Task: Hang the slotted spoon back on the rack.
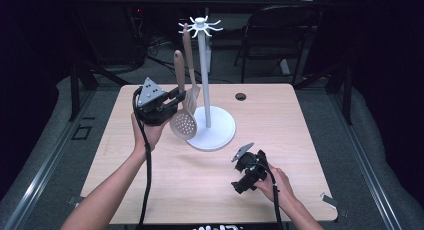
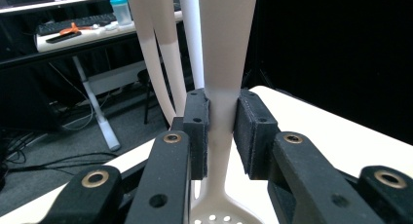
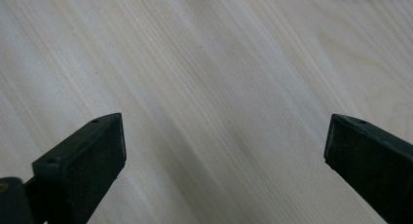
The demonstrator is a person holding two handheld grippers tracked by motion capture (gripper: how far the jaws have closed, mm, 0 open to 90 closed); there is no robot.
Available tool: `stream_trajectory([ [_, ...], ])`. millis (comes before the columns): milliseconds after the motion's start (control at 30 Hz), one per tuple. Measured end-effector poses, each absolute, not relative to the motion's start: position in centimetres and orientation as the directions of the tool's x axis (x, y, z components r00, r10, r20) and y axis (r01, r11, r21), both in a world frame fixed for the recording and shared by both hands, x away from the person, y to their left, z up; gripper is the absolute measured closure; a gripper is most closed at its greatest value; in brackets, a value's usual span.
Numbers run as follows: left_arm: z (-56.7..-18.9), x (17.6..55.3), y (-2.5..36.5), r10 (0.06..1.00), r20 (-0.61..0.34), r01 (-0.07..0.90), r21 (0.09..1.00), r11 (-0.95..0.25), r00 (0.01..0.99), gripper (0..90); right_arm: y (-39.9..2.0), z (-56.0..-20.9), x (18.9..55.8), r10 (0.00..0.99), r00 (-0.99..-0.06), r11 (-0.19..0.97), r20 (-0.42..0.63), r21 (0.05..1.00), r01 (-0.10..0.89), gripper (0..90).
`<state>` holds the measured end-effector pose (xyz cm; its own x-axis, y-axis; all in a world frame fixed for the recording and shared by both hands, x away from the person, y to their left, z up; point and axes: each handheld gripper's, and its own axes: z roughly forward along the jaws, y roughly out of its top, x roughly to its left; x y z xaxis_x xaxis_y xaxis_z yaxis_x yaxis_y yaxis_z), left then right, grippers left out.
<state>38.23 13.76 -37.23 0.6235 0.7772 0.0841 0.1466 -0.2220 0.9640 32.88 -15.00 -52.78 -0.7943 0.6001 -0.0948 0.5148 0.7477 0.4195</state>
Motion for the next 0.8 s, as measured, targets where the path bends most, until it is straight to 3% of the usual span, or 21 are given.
stream_trajectory([
  [800, -36.1, 40.2, 11.5, 0.786, 0.08, 0.149, 0.965, -0.214, 0.613, 75.8, -15.1, -52.8, 33.0, 0.597, -0.796, 0.754, -0.102, 0.411, 0.512, 1.2],
])
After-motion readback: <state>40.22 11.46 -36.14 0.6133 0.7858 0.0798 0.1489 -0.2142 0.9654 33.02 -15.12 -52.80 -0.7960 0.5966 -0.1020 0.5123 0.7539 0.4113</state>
